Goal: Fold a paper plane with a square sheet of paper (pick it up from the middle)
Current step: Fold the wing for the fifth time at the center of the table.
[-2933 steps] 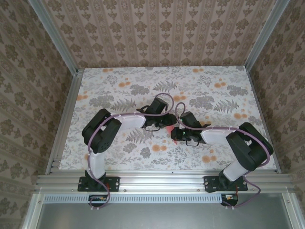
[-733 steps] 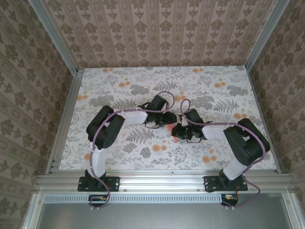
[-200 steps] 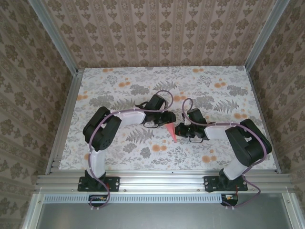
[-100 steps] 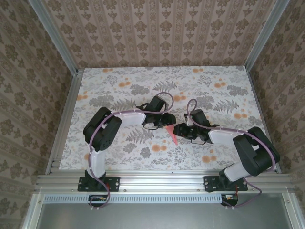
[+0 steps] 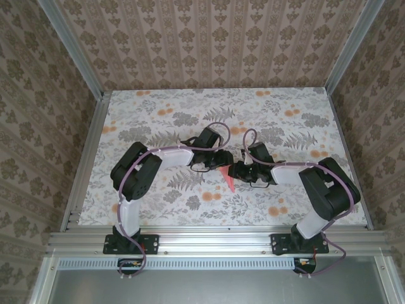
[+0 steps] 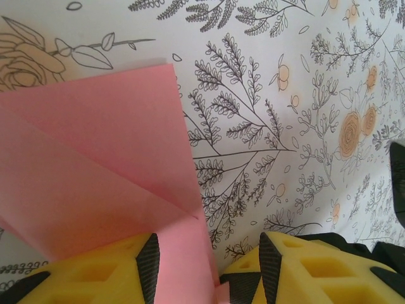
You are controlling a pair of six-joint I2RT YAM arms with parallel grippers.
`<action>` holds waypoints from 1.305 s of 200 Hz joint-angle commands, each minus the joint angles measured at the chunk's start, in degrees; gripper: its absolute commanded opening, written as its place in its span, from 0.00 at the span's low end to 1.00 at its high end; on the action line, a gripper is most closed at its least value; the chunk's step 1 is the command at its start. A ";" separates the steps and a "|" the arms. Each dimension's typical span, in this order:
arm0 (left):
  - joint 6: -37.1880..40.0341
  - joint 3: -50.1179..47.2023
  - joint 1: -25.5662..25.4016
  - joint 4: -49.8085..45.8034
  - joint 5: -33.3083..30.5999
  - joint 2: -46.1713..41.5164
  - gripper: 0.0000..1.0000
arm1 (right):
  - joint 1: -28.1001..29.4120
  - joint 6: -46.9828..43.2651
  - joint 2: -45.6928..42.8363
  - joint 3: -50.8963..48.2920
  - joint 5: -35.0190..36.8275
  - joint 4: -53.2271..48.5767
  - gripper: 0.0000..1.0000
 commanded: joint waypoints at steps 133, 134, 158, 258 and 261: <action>-0.31 0.46 0.49 -0.11 -0.70 -0.29 0.49 | 0.60 -2.46 -0.56 1.52 4.50 -8.35 0.22; -0.33 0.45 0.53 -0.11 -0.73 -0.25 0.49 | 0.59 -2.41 -0.74 1.52 4.53 -8.39 0.23; -0.69 -0.23 0.54 0.23 -1.05 0.02 0.48 | -0.55 -1.15 -5.68 0.15 3.72 -8.28 0.23; -0.70 0.33 0.61 0.41 -0.84 0.22 0.48 | 0.74 8.20 -1.57 -1.80 -7.91 8.72 0.06; -0.69 0.29 0.57 0.41 -0.77 0.22 0.48 | 0.74 8.30 -1.33 -1.72 -8.01 8.97 0.06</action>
